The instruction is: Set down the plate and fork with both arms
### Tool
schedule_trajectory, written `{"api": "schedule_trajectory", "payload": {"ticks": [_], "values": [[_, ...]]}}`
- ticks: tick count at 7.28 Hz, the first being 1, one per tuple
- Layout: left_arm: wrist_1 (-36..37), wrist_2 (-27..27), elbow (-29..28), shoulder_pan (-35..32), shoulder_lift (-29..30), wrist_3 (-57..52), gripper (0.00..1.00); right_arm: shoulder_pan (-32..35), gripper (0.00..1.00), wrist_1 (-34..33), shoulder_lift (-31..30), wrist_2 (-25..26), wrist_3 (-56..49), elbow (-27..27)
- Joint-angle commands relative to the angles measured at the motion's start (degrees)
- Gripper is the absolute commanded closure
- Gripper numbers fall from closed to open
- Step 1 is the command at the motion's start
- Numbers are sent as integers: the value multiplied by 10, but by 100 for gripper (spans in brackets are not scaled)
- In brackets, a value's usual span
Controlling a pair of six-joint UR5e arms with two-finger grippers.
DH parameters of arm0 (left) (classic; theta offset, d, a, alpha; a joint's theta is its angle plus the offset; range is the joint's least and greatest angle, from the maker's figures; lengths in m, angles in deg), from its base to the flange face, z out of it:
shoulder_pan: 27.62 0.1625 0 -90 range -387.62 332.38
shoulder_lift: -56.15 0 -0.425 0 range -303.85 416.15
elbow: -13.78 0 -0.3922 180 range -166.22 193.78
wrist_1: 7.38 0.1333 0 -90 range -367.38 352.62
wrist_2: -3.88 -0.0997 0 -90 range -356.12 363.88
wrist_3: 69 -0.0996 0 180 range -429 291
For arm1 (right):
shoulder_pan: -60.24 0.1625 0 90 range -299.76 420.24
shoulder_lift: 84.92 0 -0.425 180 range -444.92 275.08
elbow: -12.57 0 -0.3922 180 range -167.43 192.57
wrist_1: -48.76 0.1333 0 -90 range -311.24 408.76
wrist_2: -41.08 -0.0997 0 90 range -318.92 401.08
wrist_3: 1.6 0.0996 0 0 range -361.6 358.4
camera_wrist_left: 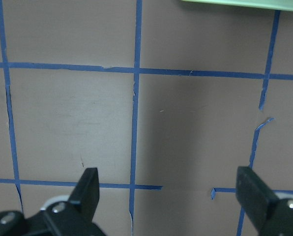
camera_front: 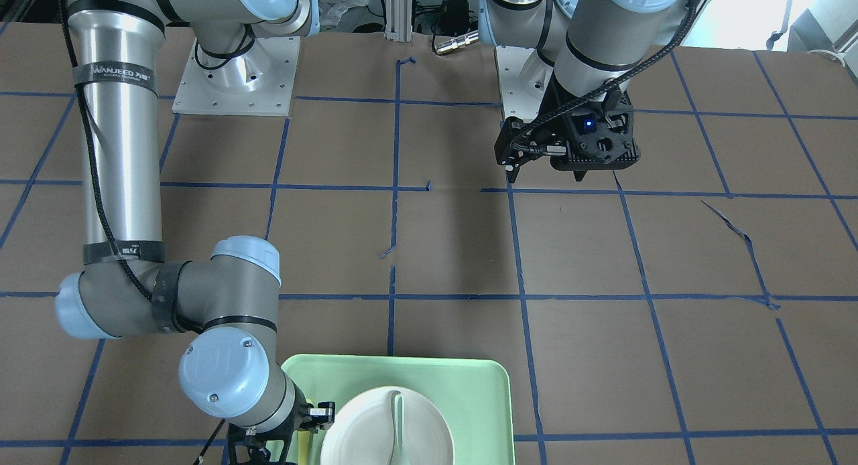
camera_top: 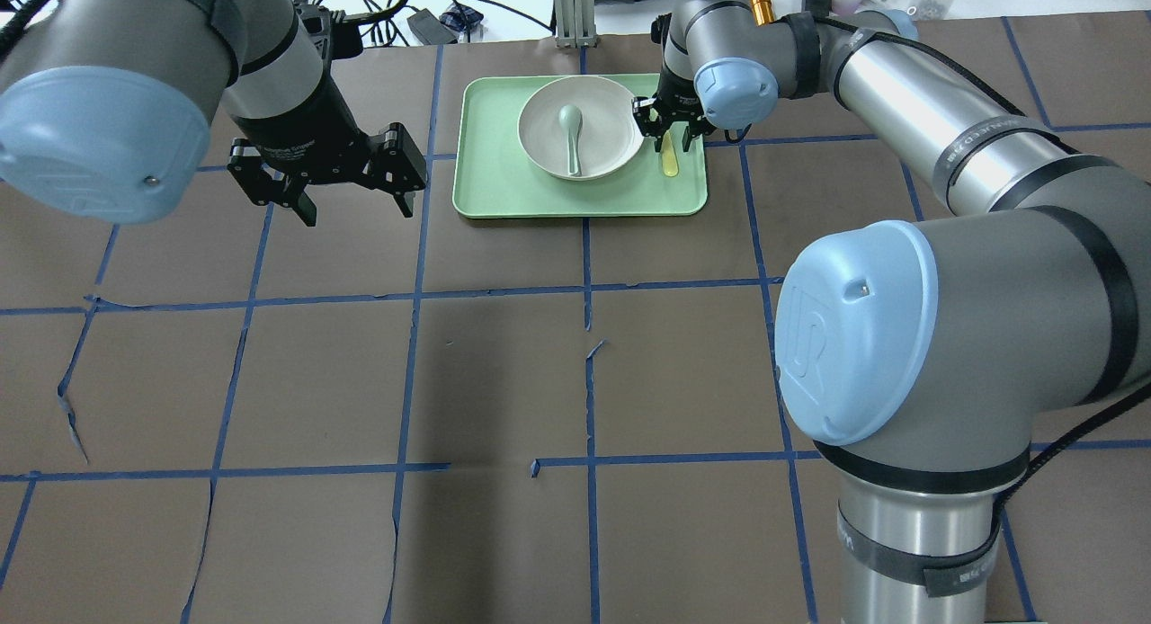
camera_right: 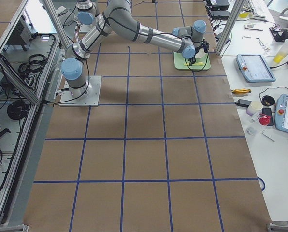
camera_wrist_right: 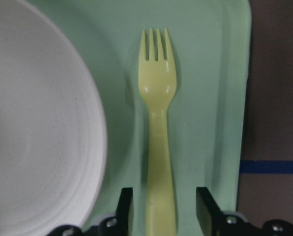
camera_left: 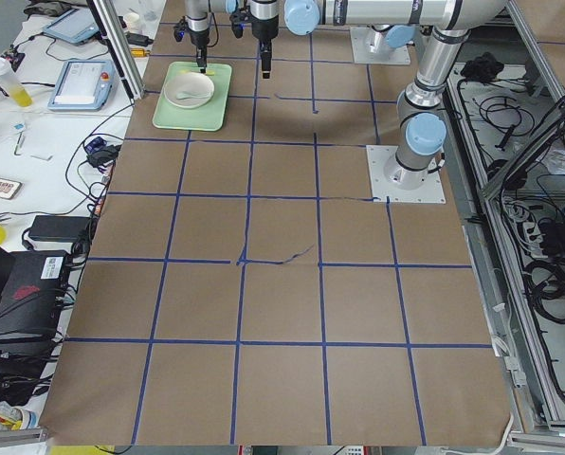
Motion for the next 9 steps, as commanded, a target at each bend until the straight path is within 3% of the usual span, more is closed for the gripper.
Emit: {"api": "schedule_trajectory", "payload": {"ticks": [1,3,5,7,9], "values": [[0,-6,0,0,-1,-4,0,-1,0,7,-91,7,-35,-78],[0,-13,0,1,-3,-5,0,-4,0,34,-235,60,-35,-203],[-1,-14,2,1,-5,-5,0,-5,0,129,-388,63,-30,-288],[-3,-14,2,1,-9,-3,0,-4,0,149,-471,54,-25,-315],[-2,-14,2,1,-10,1,0,-1,0,149,-481,49,-26,-313]]}}
